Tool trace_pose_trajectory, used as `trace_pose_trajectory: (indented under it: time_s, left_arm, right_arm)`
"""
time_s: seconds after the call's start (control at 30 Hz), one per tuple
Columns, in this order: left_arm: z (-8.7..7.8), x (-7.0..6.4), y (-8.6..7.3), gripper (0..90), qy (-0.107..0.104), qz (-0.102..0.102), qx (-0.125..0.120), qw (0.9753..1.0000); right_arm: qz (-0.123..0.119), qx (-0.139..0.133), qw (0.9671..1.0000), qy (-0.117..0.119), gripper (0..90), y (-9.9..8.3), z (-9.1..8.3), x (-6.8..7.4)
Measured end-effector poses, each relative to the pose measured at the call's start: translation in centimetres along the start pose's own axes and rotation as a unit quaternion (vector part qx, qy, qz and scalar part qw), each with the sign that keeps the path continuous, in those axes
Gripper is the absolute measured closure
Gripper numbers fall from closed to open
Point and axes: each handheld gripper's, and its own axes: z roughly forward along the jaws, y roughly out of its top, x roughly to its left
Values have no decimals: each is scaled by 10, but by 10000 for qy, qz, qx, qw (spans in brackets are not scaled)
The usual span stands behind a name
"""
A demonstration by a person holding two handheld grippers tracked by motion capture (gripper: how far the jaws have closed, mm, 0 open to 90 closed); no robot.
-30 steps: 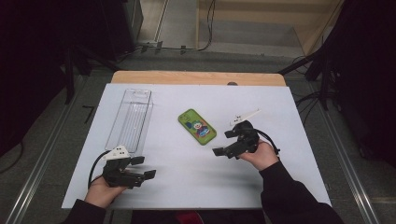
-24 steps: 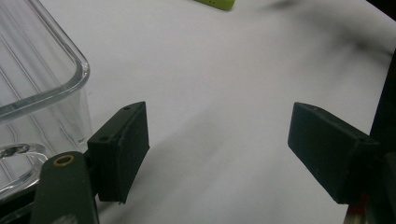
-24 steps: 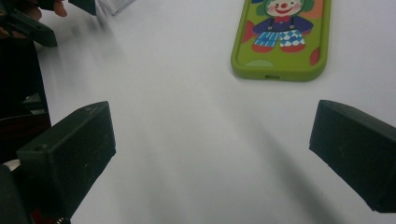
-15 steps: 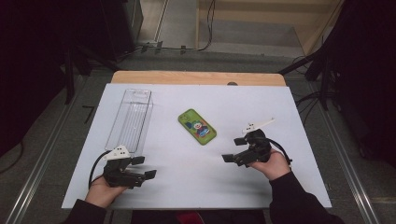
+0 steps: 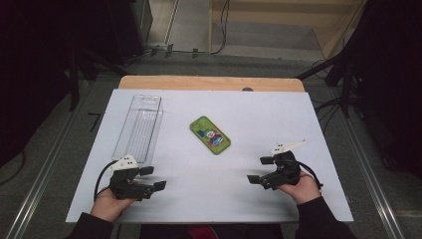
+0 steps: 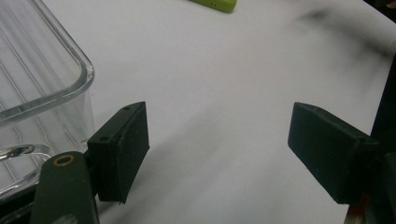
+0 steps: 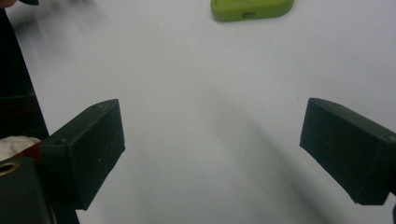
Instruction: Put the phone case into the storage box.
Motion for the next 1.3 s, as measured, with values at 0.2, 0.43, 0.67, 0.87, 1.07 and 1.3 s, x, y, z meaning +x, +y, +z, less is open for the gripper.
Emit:
trace_pose_trajectory:
  time_s: [0.2, 0.43, 0.67, 0.87, 1.07, 1.3]
  left_arm:
    - [0, 0, 0, 209, 19, -6, -22, 10000]
    - [0, 0, 0, 210, 29, 26, -9, 10000]
    - [0, 0, 0, 210, 14, 53, -7, 10000]
    - [1, 0, 0, 209, 15, 50, -14, 10000]
    - [1, 0, 0, 210, 20, 26, -12, 10000]
    - [2, 0, 0, 209, 13, 16, -17, 10000]
  right_arm:
    - [-13, -22, 10000, -45, 50, -11, -5, 0]
    - [129, -59, 9999, -40, 50, -24, -9, -3]
    - [26, -65, 10000, -51, 50, -26, -4, -3]
    - [-5, -216, 9998, -47, 50, -19, 0, -5]
    - [-106, -204, 9997, 35, 50, -2, 8, -5]
    - [41, -236, 9997, 87, 50, 15, 15, -6]
